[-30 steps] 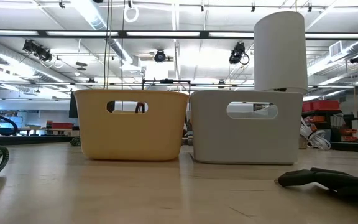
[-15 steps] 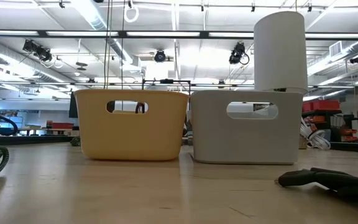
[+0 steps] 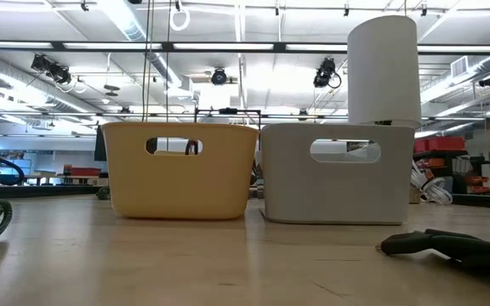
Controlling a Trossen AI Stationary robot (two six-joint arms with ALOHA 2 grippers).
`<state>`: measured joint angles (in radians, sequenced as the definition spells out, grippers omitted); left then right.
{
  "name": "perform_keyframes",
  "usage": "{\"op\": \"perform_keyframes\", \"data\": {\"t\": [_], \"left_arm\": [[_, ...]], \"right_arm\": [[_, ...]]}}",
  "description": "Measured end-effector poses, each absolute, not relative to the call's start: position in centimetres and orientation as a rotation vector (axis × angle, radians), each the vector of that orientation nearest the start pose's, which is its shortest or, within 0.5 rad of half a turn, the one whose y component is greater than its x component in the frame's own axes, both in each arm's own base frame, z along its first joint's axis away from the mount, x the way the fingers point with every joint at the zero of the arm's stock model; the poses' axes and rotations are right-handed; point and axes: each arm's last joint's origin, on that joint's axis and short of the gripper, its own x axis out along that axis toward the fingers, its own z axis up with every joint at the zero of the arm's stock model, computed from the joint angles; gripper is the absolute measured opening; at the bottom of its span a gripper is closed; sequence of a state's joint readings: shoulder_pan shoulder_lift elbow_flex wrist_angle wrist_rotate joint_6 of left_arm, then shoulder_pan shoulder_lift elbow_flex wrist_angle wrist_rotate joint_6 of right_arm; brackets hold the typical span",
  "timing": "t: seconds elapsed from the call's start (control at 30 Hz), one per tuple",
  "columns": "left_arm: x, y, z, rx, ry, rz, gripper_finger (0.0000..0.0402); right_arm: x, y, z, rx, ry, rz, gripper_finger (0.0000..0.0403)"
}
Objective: Pick & Place USB Port
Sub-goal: Put the black charger cable into the yellow bin
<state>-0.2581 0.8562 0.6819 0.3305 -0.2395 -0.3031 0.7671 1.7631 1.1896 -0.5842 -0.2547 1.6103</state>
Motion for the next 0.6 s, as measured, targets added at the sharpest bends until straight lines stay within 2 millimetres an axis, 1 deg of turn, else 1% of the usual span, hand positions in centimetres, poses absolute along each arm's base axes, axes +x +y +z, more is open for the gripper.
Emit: {"op": "perform_keyframes", "data": {"t": [0.1, 0.3, 0.43, 0.6], "left_arm": [[18.9, -4.3, 33.4, -0.341, -0.149, -0.039, 0.0181], [18.9, -4.2, 33.5, -0.342, -0.150, -0.030, 0.0181], [18.9, -4.2, 33.5, -0.343, -0.151, -0.028, 0.0181], [18.9, -4.2, 33.5, -0.343, -0.151, -0.028, 0.0181]], "right_arm": [[24.5, 24.9, 18.3, 0.965, 1.552, -0.240, 0.0155], [24.7, 25.0, 17.2, 0.924, 1.532, -0.281, 0.0155], [24.9, 25.3, 16.2, 0.895, 1.556, -0.263, 0.0155], [25.0, 25.4, 15.3, 0.867, 1.572, -0.259, 0.0155]]}}
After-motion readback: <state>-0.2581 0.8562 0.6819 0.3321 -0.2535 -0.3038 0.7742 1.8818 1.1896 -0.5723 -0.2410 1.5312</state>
